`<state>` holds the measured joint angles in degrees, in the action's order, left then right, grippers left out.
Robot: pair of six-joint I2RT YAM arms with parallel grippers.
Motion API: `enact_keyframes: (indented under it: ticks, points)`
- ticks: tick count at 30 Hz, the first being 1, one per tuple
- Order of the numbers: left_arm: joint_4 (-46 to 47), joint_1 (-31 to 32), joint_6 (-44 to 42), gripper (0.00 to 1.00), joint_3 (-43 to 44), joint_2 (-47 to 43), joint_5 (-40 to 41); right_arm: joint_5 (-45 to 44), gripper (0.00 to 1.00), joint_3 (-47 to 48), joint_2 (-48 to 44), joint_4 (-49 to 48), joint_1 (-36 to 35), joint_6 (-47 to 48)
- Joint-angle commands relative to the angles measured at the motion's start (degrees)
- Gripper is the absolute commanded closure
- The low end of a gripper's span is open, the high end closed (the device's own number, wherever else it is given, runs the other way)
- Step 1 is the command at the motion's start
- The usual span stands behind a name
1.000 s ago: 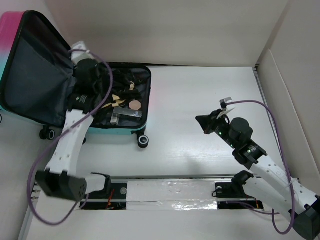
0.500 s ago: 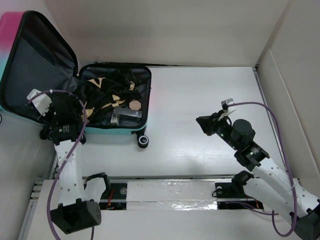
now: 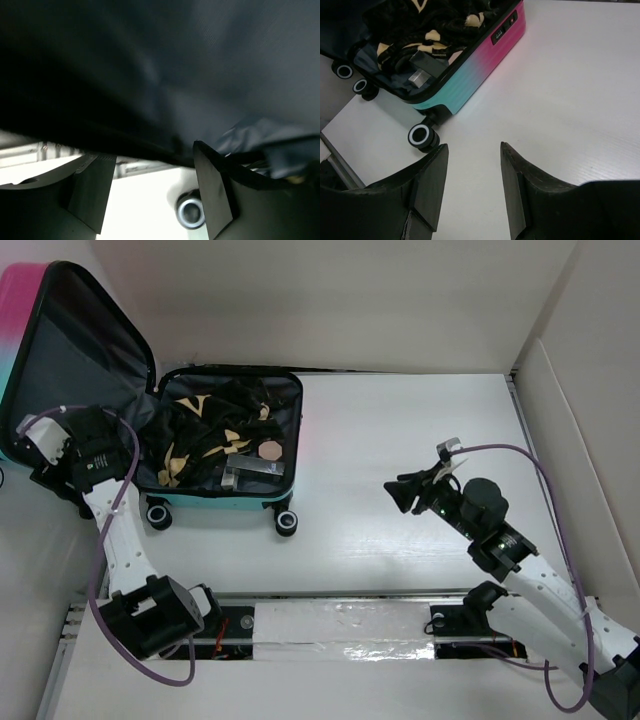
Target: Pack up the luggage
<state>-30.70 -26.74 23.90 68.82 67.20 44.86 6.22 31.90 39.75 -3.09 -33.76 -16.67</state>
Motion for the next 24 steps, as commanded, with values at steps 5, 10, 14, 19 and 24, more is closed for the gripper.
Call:
enact_keyframes:
  ticks: [5,10,14,19,24]
  points:
    - [0.7,-0.1,0.4,0.5,5.6,1.5,0.8,2.7,0.48,2.5,1.5,-2.4,-0.6,0.8]
    - [0.3,1.3,-0.1,0.69,8.2,2.6,-0.6,1.6,0.48,2.4,2.3,-2.4,-0.6,1.0]
    - [0.5,5.5,-1.1,0.91,9.1,2.2,0.7,0.4,0.48,2.3,3.1,-2.6,-0.6,0.9]
    - [6.4,13.8,-1.8,1.0,-0.2,-5.3,-4.1,-1.0,0.48,2.7,4.9,-2.1,-0.6,0.8]
    - [8.4,24.8,-1.8,1.0,-5.5,-13.6,-8.6,-1.6,0.48,3.3,8.6,-2.6,-0.6,0.5]
